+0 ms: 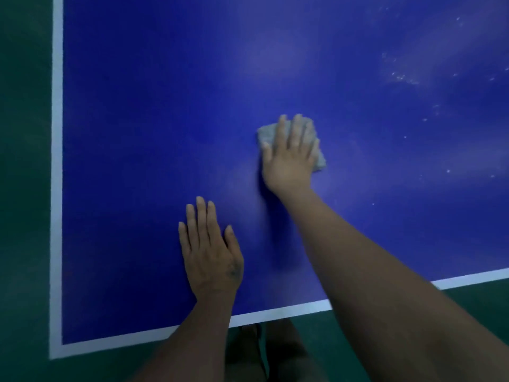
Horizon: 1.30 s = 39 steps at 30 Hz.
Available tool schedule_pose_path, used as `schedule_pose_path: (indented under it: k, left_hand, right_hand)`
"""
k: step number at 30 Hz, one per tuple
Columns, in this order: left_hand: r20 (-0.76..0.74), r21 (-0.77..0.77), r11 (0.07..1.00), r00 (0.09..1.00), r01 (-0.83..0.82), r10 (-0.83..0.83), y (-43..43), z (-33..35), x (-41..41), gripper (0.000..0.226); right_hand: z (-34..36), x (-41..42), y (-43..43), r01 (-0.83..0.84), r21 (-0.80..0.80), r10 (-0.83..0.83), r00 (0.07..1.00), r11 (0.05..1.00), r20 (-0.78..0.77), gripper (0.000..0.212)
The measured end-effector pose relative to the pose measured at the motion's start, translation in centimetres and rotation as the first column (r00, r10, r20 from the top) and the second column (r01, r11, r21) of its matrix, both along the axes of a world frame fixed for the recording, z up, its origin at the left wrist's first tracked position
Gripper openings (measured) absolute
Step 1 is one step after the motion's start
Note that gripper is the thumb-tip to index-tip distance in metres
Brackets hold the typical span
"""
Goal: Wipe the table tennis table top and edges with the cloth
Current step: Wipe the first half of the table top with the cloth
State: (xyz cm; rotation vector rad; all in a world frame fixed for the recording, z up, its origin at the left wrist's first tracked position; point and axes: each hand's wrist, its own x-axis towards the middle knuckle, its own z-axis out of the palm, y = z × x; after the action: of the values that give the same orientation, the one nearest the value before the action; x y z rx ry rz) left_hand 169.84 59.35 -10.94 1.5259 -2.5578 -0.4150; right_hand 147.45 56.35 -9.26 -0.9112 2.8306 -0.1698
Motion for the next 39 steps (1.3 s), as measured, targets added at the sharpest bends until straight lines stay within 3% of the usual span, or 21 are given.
schedule_pose_path:
  k: [4, 9, 16, 18, 20, 23, 27, 29, 32, 35, 37, 39]
  left_hand:
    - [0.017, -0.024, 1.000, 1.000, -0.008, 0.008, 0.1, -0.7, 0.1, 0.060]
    - [0.034, 0.001, 1.000, 0.999, -0.006, 0.006, 0.0, -0.3, 0.1, 0.061]
    - [0.036, -0.006, 1.000, 0.999, -0.018, 0.018, 0.2, -0.2, 0.1, 0.061]
    - [0.041, -0.006, 1.000, 0.999, -0.015, 0.015, 0.2, -0.2, 0.1, 0.061]
    - [0.046, -0.003, 1.000, 0.999, -0.009, 0.009, 0.1, -0.1, 0.1, 0.061]
    - [0.055, -0.003, 1.000, 0.998, -0.006, 0.006, 0.1, -0.2, 0.1, 0.061]
    - [0.052, 0.005, 1.000, 0.999, -0.006, 0.005, 0.0, -0.3, 0.1, 0.061]
    - [0.043, 0.007, 1.000, 0.999, -0.010, 0.010, 0.0, -0.2, 0.1, 0.061]
    - [0.029, 0.020, 1.000, 0.999, -0.017, 0.016, 0.1, 0.1, 0.1, 0.061]
    - [0.024, 0.011, 1.000, 0.999, -0.023, 0.023, 0.2, 0.3, 0.1, 0.061]
    - [0.018, 0.002, 1.000, 1.000, -0.021, 0.021, 0.2, 0.2, 0.0, 0.060]
    - [0.020, -0.008, 1.000, 1.000, -0.014, 0.014, 0.2, 0.3, 0.0, 0.060]
  right_hand:
    - [-1.0, 7.5, 2.2, -0.309, -0.129, 0.307, 0.951, 0.942, -0.033, 0.063]
    - [-1.1, 6.3, 11.9, -0.384, -0.118, 0.383, 0.923, 0.916, -0.035, 0.062]
    - [-0.6, -9.6, 14.1, 0.049, 0.042, -0.046, 0.997, 0.998, -0.064, 0.066]
    - [-0.5, -10.2, 11.5, 0.209, 0.031, -0.208, 0.978, 0.977, -0.035, 0.065]
    - [-0.5, -7.6, 8.6, 0.247, 0.022, -0.246, 0.967, 0.969, -0.064, 0.065]
    - [-0.5, 0.3, 6.7, 0.016, -0.030, -0.018, 0.996, 0.999, -0.085, 0.064]
    - [-1.1, 10.8, 11.7, -0.266, -0.098, 0.266, 0.964, 0.959, -0.011, 0.065]
    - [-1.2, 12.4, 15.9, -0.363, -0.057, 0.365, 0.931, 0.930, 0.020, 0.066]
    - [-1.2, 8.0, 20.2, -0.508, -0.029, 0.508, 0.861, 0.861, 0.015, 0.064]
    - [-1.1, -0.7, 22.1, -0.368, 0.020, 0.368, 0.929, 0.930, -0.026, 0.062]
    - [-0.5, -6.1, 21.7, -0.128, 0.057, 0.131, 0.990, 0.990, -0.047, 0.065]
    - [-0.3, -8.8, 19.8, 0.116, 0.059, -0.116, 0.993, 0.991, -0.010, 0.069]
